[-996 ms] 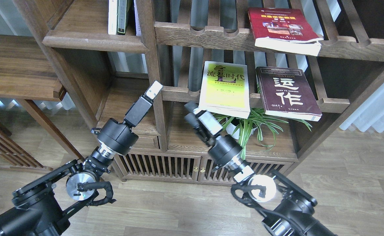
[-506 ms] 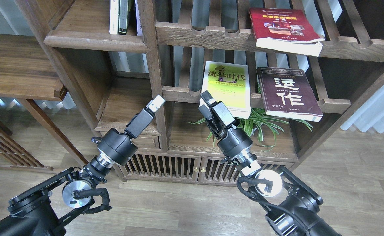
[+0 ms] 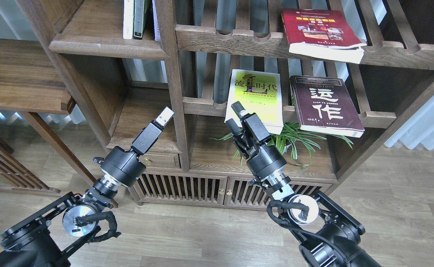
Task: Organize books on shelf
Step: 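Move the right gripper toward the yellow-green book on the middle shelf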
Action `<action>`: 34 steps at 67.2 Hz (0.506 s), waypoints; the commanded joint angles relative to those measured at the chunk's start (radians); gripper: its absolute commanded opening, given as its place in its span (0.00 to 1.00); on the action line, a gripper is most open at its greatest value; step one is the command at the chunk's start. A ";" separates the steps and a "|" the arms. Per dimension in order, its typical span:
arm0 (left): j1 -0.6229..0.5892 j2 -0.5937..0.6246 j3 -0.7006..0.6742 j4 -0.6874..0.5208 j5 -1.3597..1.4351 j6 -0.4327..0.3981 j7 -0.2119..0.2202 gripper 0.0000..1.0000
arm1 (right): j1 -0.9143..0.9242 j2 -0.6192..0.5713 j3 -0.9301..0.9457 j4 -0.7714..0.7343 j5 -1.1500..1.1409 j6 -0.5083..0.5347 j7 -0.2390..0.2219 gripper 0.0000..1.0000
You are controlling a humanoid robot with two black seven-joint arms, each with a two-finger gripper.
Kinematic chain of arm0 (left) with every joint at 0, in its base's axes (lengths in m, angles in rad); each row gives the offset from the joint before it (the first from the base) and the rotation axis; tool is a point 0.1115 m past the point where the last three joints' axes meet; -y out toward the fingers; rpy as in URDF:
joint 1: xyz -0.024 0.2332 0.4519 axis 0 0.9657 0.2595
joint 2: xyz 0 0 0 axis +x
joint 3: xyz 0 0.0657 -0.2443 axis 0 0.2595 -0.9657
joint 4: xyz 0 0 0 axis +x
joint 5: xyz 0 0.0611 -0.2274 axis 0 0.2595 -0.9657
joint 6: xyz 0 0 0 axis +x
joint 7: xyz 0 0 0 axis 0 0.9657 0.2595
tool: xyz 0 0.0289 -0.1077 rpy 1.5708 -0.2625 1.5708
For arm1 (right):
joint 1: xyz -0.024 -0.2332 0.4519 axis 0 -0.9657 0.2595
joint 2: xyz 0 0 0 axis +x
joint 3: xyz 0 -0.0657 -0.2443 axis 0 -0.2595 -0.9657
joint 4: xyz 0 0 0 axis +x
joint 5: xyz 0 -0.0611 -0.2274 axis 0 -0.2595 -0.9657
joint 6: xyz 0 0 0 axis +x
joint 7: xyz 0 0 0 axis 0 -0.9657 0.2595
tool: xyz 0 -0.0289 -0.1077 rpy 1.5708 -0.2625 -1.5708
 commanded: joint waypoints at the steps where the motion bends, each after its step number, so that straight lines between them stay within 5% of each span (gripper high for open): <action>1: 0.005 0.005 -0.011 -0.007 0.001 0.000 0.001 1.00 | 0.010 0.000 -0.001 0.003 0.002 -0.027 0.138 0.99; 17: 0.005 -0.004 -0.026 -0.005 0.001 0.000 0.009 1.00 | 0.022 0.000 -0.041 0.009 0.008 -0.104 0.186 0.99; 29: 0.005 -0.019 -0.018 -0.005 0.009 0.000 0.009 1.00 | 0.007 0.000 -0.105 0.029 0.016 -0.096 0.314 0.99; 34: 0.005 -0.021 -0.018 -0.005 0.010 0.000 0.009 1.00 | -0.016 0.000 -0.128 0.041 0.016 -0.091 0.320 0.99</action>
